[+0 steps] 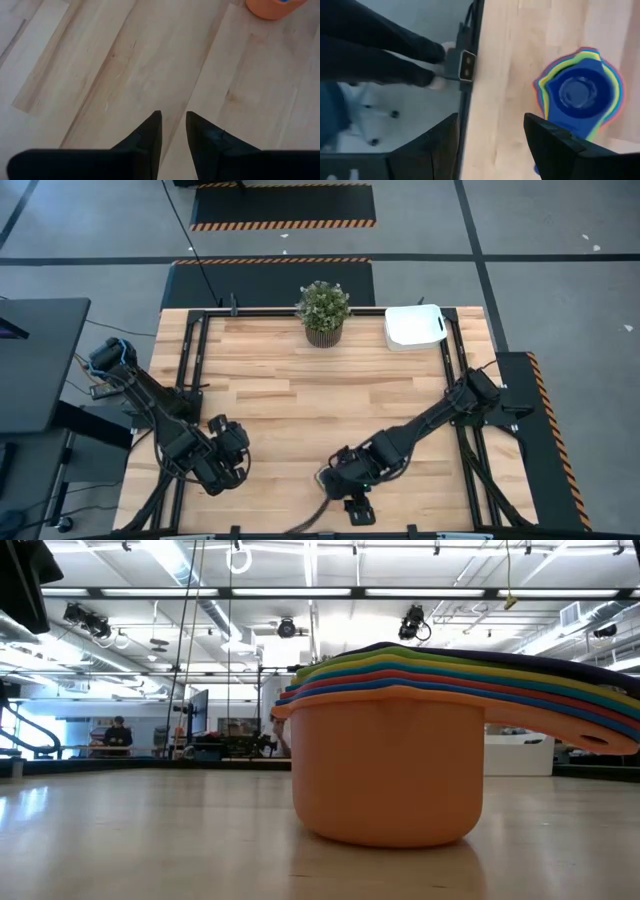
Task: Nest measuring cups in basket
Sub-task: Put the stacked measuring cups into the white bin
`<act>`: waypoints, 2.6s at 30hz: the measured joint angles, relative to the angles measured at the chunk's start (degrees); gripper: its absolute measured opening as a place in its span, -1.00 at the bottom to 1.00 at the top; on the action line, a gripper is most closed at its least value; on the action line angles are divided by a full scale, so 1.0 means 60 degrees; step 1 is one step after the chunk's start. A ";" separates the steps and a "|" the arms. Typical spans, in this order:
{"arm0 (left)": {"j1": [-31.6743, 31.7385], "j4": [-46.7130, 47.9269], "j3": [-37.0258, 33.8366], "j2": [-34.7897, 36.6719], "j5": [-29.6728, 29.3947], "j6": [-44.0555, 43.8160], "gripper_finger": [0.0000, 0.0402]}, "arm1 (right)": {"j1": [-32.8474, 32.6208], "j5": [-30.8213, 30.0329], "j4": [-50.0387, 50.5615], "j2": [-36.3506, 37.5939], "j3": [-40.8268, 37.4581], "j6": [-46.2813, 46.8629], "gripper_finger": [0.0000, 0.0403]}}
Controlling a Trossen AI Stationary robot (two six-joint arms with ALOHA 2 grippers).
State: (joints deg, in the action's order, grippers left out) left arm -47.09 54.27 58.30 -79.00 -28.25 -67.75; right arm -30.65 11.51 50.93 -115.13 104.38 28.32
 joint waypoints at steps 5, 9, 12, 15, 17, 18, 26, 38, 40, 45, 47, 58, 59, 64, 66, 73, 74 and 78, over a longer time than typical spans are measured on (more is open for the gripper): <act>0.0000 -0.0073 0.0000 0.0000 -0.0002 -0.0018 -0.53 | -0.0485 -0.1217 0.0593 0.0000 -0.0019 -0.0774 0.14; 0.0005 -0.0075 0.0000 0.0000 -0.0017 -0.0018 -0.53 | -0.0766 -0.2029 0.0645 -0.0003 -0.0562 -0.0787 0.14; 0.0004 -0.0116 0.0000 0.0000 -0.0091 0.0226 -0.53 | -0.0871 -0.2366 0.0454 -0.0004 -0.1161 -0.0997 0.14; -0.0025 -0.0365 0.0000 -0.0004 0.0091 0.1537 -0.53 | -0.0914 -0.2738 0.0307 -0.0011 -0.1607 -0.0993 0.14; -0.0069 -0.0664 0.0000 -0.0004 0.0222 0.2460 -0.53 | -0.0913 -0.2767 0.0029 -0.0007 -0.1850 -0.0976 0.14; -0.0073 -0.0842 0.0000 -0.0004 0.0253 0.2807 -0.53 | -0.0911 -0.2786 0.0010 -0.0011 -0.1924 -0.0989 0.14; 0.0055 -0.1353 0.0000 -0.0004 0.0249 0.3402 -0.52 | -0.0907 -0.3083 -0.0527 -0.0007 -0.2051 -0.0999 0.14; 0.0051 -0.1910 0.0000 -0.0011 0.0253 0.3410 -0.52 | -0.0947 -0.3106 -0.0836 -0.0007 -0.2051 -0.1475 0.14; 0.0051 -0.2077 0.0000 -0.0011 0.0254 0.3403 -0.52 | -0.0947 -0.3270 -0.0946 -0.0007 -0.2047 -0.1501 0.14; 0.0051 -0.2468 0.0000 -0.0011 0.0255 0.3406 -0.52 | -0.0982 -0.3813 -0.1434 -0.0007 -0.2048 -0.2260 0.14; 0.0051 -0.2599 0.0000 -0.0011 0.0252 0.3413 -0.52 | -0.1038 -0.4213 -0.1638 -0.0007 -0.2047 -0.2713 0.13; 0.0051 -0.3049 0.0000 -0.0011 0.0255 0.3410 -0.52 | -0.1271 -0.4999 -0.2848 -0.0023 -0.2340 -0.2681 0.11; 0.0051 -0.3053 0.0000 -0.0011 0.0254 0.3408 -0.52 | -0.1285 -0.4978 -0.3069 -0.0025 -0.2419 -0.2682 0.11; 0.0051 -0.3070 0.0000 -0.0011 0.0255 0.3410 -0.52 | -0.1382 -0.5104 -0.2851 -0.0039 -0.2677 -0.2683 0.11; 0.0051 -0.3153 0.0000 -0.0011 0.0255 0.3413 -0.52 | -0.1404 -0.5170 -0.2887 -0.0044 -0.2676 -0.2678 0.11; 0.0051 -0.3368 0.0000 -0.0011 0.0255 0.3410 -0.52 | -0.1415 -0.5271 -0.3317 -0.0044 -0.2670 -0.2191 0.11; 0.0051 -0.3419 0.0000 -0.0011 0.0255 0.3414 -0.52 | -0.1404 -0.5218 -0.3294 -0.0044 -0.2670 -0.2172 0.11; 0.0051 -0.3452 0.0000 -0.0011 0.0255 0.3413 -0.52 | -0.1335 -0.4596 -0.3365 -0.0044 -0.2670 -0.2108 0.11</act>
State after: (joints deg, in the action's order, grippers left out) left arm -46.78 33.56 58.30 -79.07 -26.72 -47.27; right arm -38.66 -16.06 30.75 -115.39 88.36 15.67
